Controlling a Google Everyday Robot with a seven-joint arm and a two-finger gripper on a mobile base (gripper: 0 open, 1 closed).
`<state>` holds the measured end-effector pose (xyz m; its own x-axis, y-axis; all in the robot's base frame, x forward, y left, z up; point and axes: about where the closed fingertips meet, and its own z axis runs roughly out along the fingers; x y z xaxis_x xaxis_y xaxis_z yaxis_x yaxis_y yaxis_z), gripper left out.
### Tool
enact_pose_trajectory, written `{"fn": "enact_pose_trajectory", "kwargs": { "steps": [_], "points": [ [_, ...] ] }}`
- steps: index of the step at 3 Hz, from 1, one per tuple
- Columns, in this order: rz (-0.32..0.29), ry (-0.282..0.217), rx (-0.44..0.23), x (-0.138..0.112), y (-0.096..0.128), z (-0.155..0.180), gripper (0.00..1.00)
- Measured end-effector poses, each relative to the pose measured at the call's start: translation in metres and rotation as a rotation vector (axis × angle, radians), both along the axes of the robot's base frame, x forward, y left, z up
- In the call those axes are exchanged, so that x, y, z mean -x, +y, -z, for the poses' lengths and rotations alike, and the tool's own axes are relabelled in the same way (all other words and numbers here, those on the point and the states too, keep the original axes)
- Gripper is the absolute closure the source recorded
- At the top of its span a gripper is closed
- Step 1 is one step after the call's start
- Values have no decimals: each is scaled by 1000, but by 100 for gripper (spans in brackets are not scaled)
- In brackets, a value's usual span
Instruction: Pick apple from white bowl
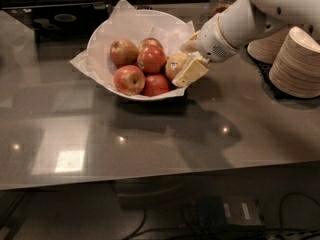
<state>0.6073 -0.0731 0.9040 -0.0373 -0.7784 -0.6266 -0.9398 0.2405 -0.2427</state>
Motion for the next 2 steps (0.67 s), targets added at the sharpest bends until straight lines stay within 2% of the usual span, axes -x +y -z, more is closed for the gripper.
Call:
{"fn": "enact_pose_trajectory", "kwargs": {
  "steps": [1,2],
  "points": [
    [5,11,-1,-1,-1,5,37],
    [11,22,-3,-2,-2,9,56]
  ]
}}
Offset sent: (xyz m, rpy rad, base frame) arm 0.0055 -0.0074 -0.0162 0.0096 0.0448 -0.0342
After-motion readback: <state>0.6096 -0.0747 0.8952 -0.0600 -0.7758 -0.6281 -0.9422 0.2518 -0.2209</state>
